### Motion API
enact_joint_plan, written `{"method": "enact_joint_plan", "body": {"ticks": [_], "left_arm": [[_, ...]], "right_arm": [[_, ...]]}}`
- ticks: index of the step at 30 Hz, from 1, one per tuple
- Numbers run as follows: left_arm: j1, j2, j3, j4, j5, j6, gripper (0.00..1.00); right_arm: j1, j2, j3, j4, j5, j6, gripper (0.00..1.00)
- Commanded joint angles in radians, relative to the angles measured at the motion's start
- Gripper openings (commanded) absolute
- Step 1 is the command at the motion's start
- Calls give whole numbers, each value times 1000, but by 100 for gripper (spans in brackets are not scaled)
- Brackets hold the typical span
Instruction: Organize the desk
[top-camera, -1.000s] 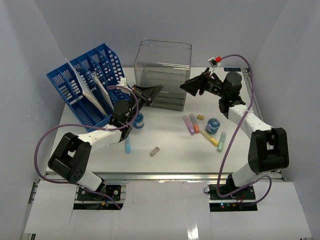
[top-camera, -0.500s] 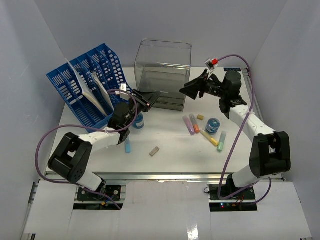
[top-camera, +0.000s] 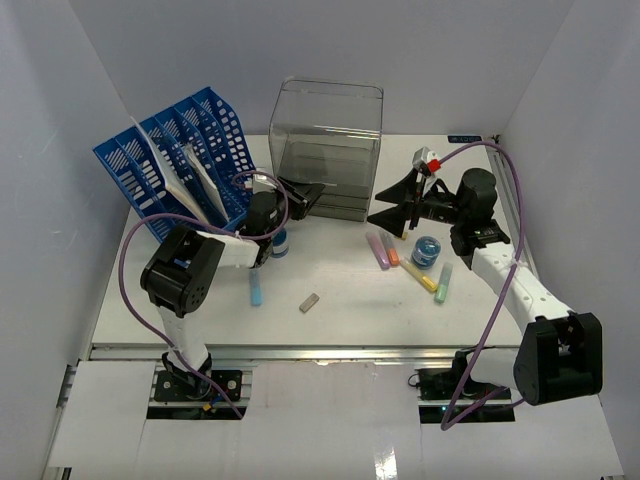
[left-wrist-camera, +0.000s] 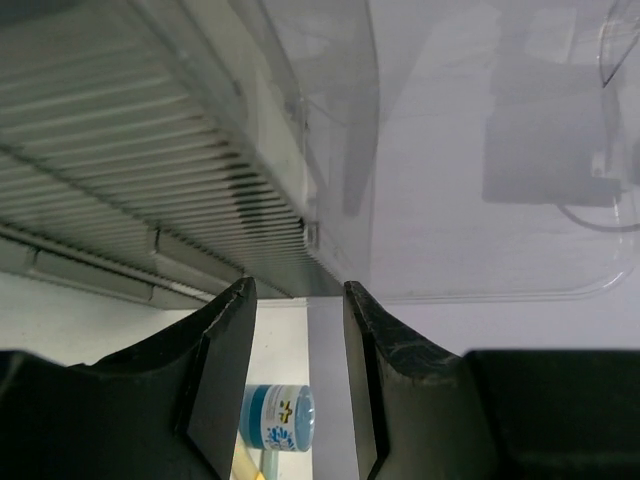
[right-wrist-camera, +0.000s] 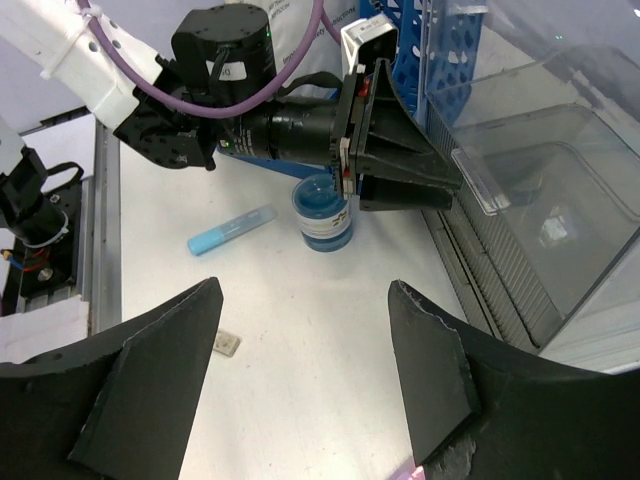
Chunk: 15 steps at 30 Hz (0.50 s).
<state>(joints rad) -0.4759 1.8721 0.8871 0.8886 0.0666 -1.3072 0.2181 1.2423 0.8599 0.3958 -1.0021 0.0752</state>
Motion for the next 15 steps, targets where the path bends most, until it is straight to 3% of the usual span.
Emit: {"method": "enact_joint_plan", "body": {"ticks": [1, 7, 12, 15], "left_arm": [[2, 4, 47, 21, -19, -10, 49], [6, 27, 80, 4, -33, -14, 45], [17, 58, 91, 39, -23, -59, 18], [20, 62, 94, 57, -11, -64, 10]], "right_arm": [[-8, -21, -16, 6, -26, -41, 74], [-11, -17, -30, 9, -25, -45, 74], [-17, -15, -30, 4, -16, -41, 74], [-21, -15, -30, -5, -8, -45, 73]]}}
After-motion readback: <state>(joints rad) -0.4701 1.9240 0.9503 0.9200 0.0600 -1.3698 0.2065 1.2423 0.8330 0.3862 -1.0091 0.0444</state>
